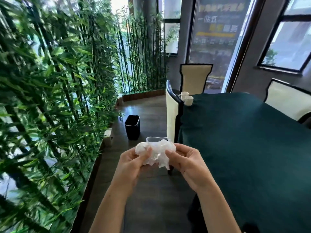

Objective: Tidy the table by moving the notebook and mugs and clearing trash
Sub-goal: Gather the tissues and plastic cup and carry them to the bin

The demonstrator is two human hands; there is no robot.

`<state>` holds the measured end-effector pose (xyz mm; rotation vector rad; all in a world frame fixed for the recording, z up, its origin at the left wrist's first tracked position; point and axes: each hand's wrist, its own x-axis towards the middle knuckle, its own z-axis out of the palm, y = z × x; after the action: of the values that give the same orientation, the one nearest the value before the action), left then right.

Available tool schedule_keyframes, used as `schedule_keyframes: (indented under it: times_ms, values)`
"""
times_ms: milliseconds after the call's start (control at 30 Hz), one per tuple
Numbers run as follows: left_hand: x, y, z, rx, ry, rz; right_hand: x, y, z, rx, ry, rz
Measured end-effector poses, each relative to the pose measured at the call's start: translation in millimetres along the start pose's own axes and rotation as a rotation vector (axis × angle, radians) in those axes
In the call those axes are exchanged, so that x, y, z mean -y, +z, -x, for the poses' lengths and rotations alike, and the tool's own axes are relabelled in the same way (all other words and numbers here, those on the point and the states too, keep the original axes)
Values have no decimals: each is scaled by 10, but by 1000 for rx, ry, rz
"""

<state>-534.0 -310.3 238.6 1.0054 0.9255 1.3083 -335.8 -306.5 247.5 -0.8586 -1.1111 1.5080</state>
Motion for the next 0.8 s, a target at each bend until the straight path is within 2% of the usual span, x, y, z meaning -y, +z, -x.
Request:
schedule_keyframes:
  times_ms: [167,400,600,800]
  values:
    - [52,107,-685,-45,14,-31,53,-313,-705,-41,-4,-9]
    - [193,39,-1407,-161,-52,-13,-100,-521,-1524,-48,108,-51]
    - [302,-316,-2019,-241,-116,56,-295,-459,-2249,20,169,-76]
    - [149,-873,-2885,-273,-124,59,-496,-151,-3288,5,210,-96]
